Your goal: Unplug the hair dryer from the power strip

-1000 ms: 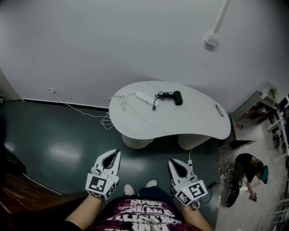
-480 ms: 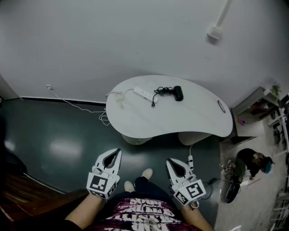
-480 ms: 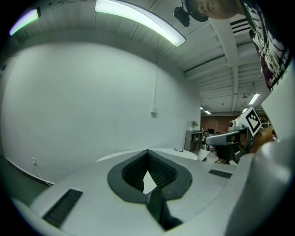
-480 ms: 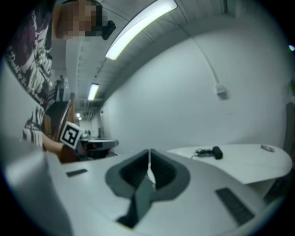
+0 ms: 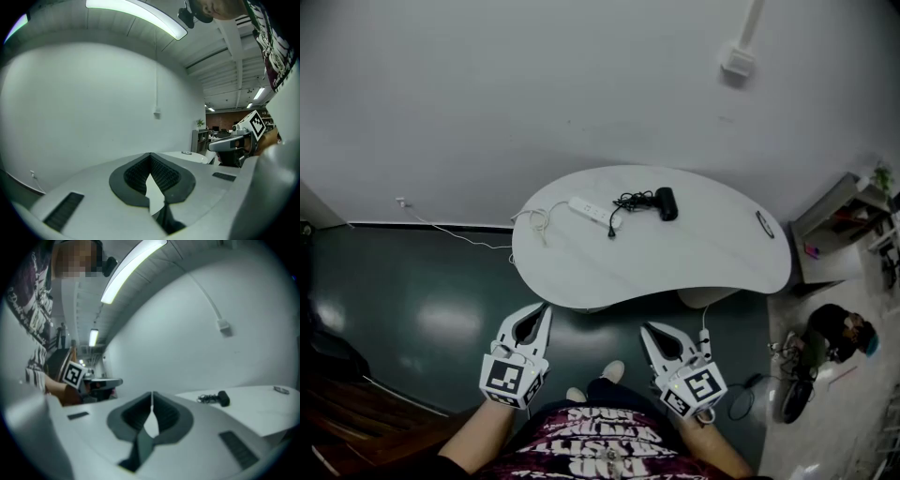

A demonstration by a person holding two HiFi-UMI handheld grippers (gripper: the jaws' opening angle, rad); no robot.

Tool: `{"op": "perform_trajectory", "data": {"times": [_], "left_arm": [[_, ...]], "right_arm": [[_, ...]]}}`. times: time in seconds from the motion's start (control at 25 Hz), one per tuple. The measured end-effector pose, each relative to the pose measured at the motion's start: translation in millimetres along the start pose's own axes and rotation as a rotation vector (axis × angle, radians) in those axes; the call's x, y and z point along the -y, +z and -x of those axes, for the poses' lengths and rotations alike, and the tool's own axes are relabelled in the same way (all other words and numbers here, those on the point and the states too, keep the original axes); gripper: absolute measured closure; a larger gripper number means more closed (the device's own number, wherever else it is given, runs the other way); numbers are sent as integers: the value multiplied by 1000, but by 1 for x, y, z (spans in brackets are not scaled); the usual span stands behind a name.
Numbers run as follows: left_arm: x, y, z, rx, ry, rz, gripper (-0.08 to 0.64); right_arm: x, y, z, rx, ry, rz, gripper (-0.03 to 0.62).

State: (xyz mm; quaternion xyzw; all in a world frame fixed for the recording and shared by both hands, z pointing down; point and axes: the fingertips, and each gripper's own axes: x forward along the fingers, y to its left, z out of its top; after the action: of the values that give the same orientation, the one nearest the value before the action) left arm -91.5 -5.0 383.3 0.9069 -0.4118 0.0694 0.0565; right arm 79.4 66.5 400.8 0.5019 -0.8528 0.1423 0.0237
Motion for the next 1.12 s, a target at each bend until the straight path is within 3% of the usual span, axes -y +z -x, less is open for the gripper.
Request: {"op": "perform_trajectory", "data": {"times": [0.16,0.36,0.56,0.92,1.12], "left_arm": [[-2,9,-21,-27,32,-50,543],[0,13,-48,-54,65,-84,543],[2,12,-62,-47,42,-127,543],[-44,12,-91,-55,78,-78,543],[-85,6,-127,-65,26,-50,543]], "right_arm": [[16,9,-24,1,63,-2,557],[33,6,-38,-21,104,125,557],[42,29,-41,76,154,79,557],[66,40,-90,62,140,112,557],[68,53,-136,55,136,107,557]]}}
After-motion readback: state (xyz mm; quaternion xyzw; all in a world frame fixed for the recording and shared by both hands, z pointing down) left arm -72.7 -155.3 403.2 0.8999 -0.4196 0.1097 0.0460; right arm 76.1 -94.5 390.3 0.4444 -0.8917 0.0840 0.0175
